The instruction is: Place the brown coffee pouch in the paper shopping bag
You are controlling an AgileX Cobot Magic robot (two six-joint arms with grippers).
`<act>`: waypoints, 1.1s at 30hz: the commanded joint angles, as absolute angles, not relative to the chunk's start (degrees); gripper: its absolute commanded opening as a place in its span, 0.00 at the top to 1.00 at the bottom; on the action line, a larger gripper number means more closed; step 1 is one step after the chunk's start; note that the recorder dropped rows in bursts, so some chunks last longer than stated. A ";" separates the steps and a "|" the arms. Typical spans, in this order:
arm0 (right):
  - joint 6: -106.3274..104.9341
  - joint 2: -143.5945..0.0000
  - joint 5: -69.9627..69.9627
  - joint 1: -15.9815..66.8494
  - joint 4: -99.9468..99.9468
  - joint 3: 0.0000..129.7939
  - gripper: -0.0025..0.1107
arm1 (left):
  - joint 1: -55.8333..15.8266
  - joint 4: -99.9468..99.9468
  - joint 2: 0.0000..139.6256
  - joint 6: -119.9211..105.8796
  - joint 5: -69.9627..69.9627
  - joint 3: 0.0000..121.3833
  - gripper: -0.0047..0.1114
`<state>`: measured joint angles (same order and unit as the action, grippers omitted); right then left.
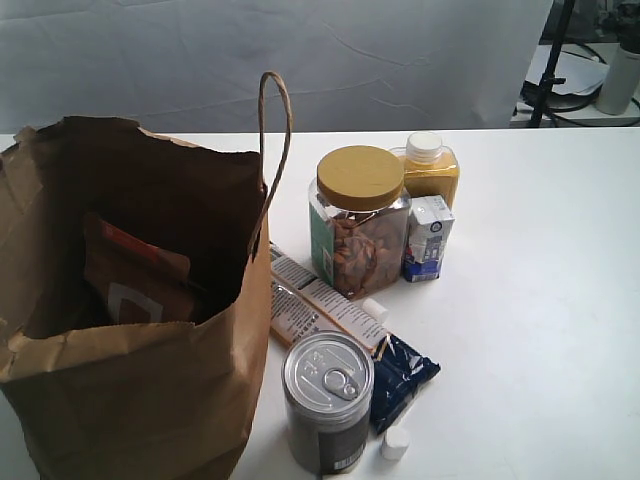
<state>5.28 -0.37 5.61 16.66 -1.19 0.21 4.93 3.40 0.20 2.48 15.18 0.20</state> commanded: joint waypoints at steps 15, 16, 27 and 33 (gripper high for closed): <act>4.87 0.00 5.45 15.26 -0.79 0.00 0.98 | 5.12 3.66 0.00 2.61 14.97 0.00 0.96; 4.87 0.00 5.45 15.26 -0.79 0.00 0.98 | 5.12 3.66 0.00 2.61 14.97 0.00 0.96; 4.87 0.00 5.45 15.26 -0.79 0.00 0.98 | 5.12 3.66 0.00 2.61 14.97 0.00 0.96; 4.87 0.00 5.45 15.26 -0.79 0.00 0.98 | 5.12 3.66 0.00 2.61 14.97 0.00 0.96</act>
